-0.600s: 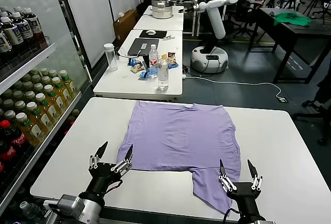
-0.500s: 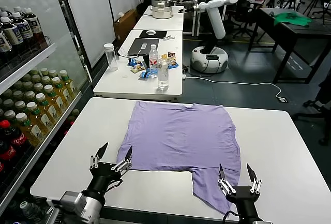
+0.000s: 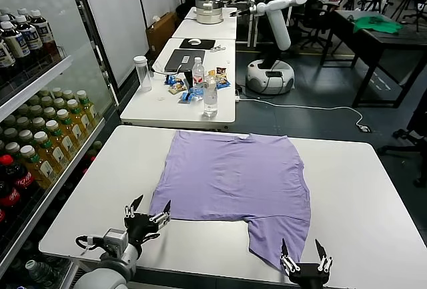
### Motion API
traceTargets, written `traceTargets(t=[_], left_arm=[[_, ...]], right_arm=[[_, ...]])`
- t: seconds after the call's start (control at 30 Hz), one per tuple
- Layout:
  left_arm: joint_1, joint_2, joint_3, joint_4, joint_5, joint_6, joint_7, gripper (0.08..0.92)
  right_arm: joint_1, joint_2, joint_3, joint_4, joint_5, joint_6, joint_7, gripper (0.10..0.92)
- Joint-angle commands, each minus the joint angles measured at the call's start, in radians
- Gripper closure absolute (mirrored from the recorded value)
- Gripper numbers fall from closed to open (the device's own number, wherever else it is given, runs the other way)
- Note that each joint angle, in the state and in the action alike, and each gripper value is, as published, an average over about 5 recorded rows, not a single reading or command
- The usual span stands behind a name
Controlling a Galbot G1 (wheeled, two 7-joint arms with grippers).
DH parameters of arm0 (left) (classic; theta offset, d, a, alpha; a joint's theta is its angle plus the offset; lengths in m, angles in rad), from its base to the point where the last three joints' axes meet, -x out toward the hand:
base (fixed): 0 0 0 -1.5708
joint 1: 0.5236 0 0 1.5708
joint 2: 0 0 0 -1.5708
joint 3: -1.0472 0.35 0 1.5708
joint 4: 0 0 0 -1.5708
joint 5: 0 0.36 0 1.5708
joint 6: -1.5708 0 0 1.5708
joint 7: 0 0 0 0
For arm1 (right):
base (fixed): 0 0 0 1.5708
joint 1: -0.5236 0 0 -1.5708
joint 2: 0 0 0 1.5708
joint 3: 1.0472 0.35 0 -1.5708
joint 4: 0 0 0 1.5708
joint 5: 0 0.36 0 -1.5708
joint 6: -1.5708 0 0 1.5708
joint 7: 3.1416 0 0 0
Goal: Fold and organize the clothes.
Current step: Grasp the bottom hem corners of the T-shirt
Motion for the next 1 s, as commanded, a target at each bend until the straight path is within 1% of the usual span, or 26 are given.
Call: traceTargets(t=[0.03, 0.27, 0.37, 0.47, 0.67, 0.83, 1.0], left_arm=[[-0.048, 0.017, 0.038, 0.12, -0.006, 0.039, -0.012, 0.177], [-0.058, 0.012, 0.045, 0.161, 0.0, 0.038, -0.023, 0.177], [-0.052, 0.01, 0.044, 0.156, -0.011, 0.038, -0.028, 0.194], [-0.044, 0.007, 0.045, 0.148, -0.048, 0.039, -0.028, 0.26], [-0.037, 0.005, 0.041, 0.133, -0.155, 0.039, -0.025, 0.432], [-0.034, 0.008, 0.033, 0.123, -0.209, 0.038, -0.025, 0.58], [-0.023, 0.009, 0.019, 0.083, -0.261, 0.015, -0.028, 0.727]], right_arm=[[-0.006, 0.003, -0.005, -0.024, 0.019, -0.015, 0.007, 0.203], [-0.011, 0.012, -0.036, -0.024, 0.05, -0.02, 0.003, 0.211], [-0.011, 0.015, -0.048, -0.023, 0.066, -0.023, 0.002, 0.267], [-0.008, 0.017, -0.049, -0.027, 0.102, -0.03, 0.003, 0.352], [-0.008, 0.012, -0.041, -0.026, 0.178, -0.05, 0.003, 0.525], [-0.012, 0.012, -0.04, -0.009, 0.189, -0.045, -0.002, 0.672], [-0.018, 0.005, -0.033, 0.027, 0.183, -0.025, -0.016, 0.811]])
